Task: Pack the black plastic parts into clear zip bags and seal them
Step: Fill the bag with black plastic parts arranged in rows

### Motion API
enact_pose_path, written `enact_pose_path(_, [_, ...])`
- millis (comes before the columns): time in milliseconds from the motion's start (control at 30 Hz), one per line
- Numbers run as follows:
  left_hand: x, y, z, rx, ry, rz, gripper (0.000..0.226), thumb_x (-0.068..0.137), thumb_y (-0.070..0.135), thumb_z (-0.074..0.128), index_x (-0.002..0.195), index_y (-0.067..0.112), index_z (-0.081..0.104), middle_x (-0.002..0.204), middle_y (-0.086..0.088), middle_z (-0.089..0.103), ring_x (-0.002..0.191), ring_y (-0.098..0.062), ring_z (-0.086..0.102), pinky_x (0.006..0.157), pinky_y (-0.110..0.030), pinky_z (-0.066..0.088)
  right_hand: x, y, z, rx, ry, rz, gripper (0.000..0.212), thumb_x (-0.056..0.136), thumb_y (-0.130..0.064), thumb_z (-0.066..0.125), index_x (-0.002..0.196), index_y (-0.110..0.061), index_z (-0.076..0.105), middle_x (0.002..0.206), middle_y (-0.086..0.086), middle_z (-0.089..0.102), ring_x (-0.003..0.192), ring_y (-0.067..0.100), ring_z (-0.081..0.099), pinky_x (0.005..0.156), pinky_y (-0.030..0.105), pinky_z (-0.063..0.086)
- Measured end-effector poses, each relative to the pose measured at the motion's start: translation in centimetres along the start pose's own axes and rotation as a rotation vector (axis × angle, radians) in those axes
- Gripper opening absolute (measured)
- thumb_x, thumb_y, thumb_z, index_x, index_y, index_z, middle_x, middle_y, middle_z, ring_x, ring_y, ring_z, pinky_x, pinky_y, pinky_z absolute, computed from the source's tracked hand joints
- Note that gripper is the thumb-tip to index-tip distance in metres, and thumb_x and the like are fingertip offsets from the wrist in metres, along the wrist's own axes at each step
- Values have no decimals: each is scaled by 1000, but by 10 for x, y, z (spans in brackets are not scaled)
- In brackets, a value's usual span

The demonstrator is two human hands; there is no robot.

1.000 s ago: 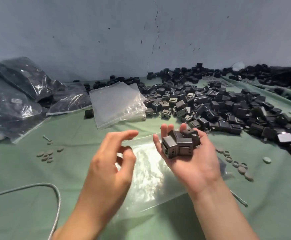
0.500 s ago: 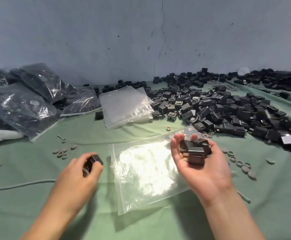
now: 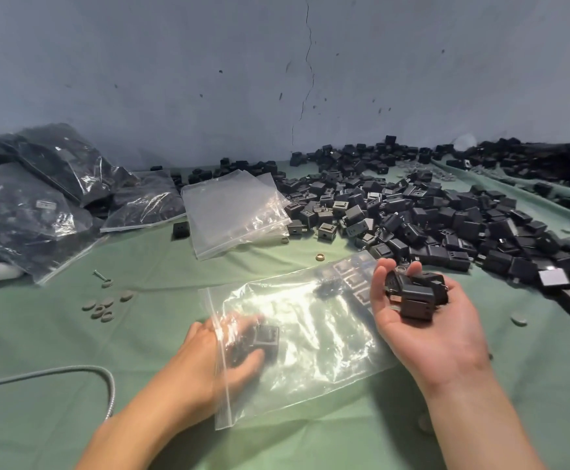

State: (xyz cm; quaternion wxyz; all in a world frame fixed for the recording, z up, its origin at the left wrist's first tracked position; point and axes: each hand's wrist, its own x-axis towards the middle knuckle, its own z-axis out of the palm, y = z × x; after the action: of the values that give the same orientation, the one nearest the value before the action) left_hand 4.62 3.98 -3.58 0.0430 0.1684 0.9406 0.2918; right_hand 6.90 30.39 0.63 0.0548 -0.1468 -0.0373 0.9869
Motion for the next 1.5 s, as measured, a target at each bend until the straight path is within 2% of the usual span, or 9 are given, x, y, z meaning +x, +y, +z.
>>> enact_pose_path(167, [20, 14, 2, -24, 54, 71, 37, 68, 84, 41, 103, 72, 48, 111, 39, 51, 116, 1, 50, 103, -34, 45, 11, -5, 1, 3, 8, -18, 18, 96, -21, 50, 87, -12, 62, 114, 7, 64, 93, 16, 65, 66, 28, 57])
enact_pose_path(333, [41, 38, 14, -104, 113, 152, 31, 77, 72, 50, 84, 48, 66, 105, 25, 63, 105, 3, 57, 87, -27, 51, 26, -4, 5, -65, 13, 43, 23, 95, -24, 44, 84, -15, 63, 94, 4, 60, 63, 14, 56, 45, 19, 40])
enact_pose_path(433, [50, 44, 26, -117, 76, 133, 34, 83, 72, 54, 92, 44, 70, 118, 32, 53, 110, 10, 47, 81, -16, 49, 37, -6, 10, -56, -2, 49, 20, 93, -25, 45, 87, -17, 63, 93, 0, 60, 62, 13, 55, 42, 19, 39])
enact_pose_path(567, [66, 57, 35, -256, -17, 45, 18, 83, 57, 66, 98, 50, 59, 95, 22, 63, 74, 5, 63, 55, -12, 49, 51, -10, 18, -46, -19, 30, 18, 92, -27, 47, 91, -18, 62, 93, 1, 61, 62, 13, 56, 43, 19, 39])
enact_pose_path(867, [90, 54, 21, -144, -233, 77, 18, 92, 49, 59, 98, 38, 46, 91, 18, 57, 73, 19, 54, 64, -5, 43, 70, -8, 28, -73, -3, 27, 19, 91, -24, 47, 86, -16, 63, 92, 3, 61, 61, 14, 56, 43, 18, 38])
enact_pose_path(1033, [92, 58, 25, -227, -217, 39, 14, 92, 51, 57, 92, 43, 45, 79, 27, 62, 64, 27, 53, 46, 1, 37, 72, -5, 30, -80, -14, 47, 19, 93, -26, 46, 87, -17, 62, 92, 3, 61, 62, 14, 56, 43, 19, 39])
enact_pose_path(1233, [91, 51, 22, -246, -218, 106, 13, 93, 50, 58, 100, 41, 54, 90, 19, 64, 78, 12, 62, 68, -12, 53, 71, -9, 31, -86, -1, 33, 20, 94, -25, 46, 88, -16, 63, 93, 4, 62, 63, 14, 57, 44, 18, 39])
enact_pose_path(1400, [92, 54, 29, -103, -152, 103, 43, 69, 91, 32, 94, 60, 48, 95, 32, 57, 83, 13, 59, 79, -26, 57, 70, -11, 32, -93, 3, 32, 24, 96, -26, 44, 85, -16, 64, 92, 4, 62, 63, 14, 57, 44, 18, 40])
enact_pose_path(1500, [92, 55, 37, -102, -120, 113, 30, 83, 79, 39, 96, 53, 49, 88, 35, 58, 67, 15, 58, 66, -15, 53, 70, -10, 31, -100, 0, 47, 25, 95, -27, 44, 84, -17, 64, 92, 3, 62, 63, 14, 57, 43, 19, 40])
